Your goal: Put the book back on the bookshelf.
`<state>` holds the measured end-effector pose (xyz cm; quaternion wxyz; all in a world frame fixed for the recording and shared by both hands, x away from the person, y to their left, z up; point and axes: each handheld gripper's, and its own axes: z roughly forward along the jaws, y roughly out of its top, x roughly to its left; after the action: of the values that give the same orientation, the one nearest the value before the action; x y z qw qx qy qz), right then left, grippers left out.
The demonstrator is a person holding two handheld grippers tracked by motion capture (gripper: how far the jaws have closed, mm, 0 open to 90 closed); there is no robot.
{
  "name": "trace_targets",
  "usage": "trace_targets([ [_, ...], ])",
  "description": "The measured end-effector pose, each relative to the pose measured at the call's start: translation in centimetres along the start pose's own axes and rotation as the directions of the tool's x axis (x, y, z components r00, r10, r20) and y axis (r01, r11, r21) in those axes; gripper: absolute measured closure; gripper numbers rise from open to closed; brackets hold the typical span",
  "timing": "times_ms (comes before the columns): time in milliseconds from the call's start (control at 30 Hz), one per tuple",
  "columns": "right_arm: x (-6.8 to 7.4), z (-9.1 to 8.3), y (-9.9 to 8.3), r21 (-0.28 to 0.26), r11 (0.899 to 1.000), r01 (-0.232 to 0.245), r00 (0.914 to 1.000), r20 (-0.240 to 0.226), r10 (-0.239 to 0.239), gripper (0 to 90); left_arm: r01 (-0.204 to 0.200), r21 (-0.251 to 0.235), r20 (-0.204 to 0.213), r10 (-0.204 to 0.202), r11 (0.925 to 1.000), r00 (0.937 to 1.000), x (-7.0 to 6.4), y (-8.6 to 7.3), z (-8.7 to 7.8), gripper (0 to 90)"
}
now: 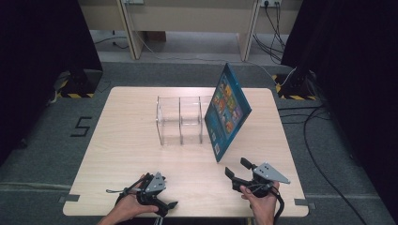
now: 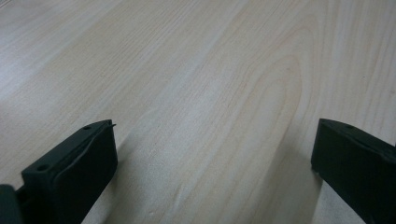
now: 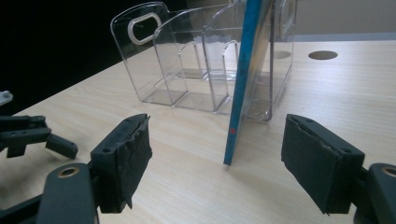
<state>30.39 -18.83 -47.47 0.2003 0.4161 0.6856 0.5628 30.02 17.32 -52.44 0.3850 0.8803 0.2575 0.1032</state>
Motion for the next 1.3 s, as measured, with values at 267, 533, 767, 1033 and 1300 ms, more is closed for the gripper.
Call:
trace_targets([
  [267,0.1,-0.8,-0.4,0.006,1.0,0.0,0.9999,-0.012,0.0,23.6,-0.003,0.003,0.0,0.003,1.0,1.0,0.0,0.0,0.0,0.0],
  [533,0.1,-1.5,-0.7,0.022,1.0,0.011,0.9995,-0.029,-0.011,21.6,-0.003,0.002,0.0,0.003,1.0,1.0,0.0,0.0,0.0,0.0],
  [767,0.1,-2.0,-1.1,0.04,0.999,-0.004,0.9993,-0.037,0.005,21.6,-0.003,0.002,0.0,0.003,1.0,1.0,0.0,0.0,0.0,0.0],
  [1033,0.3,-2.8,-1.5,0.048,0.999,-0.01,0.9992,-0.039,0.012,21.8,-0.002,0.002,0.0,0.002,1.0,1.0,0.0,0.0,0.0,0.0],
  [1300,0.3,-3.5,-2.0,0.075,0.997,-0.024,0.9989,-0.038,0.027,22.0,0.0,0.0,0.0,0.0,1.0,1.0,0.0,0.0,0.0,0.0],
])
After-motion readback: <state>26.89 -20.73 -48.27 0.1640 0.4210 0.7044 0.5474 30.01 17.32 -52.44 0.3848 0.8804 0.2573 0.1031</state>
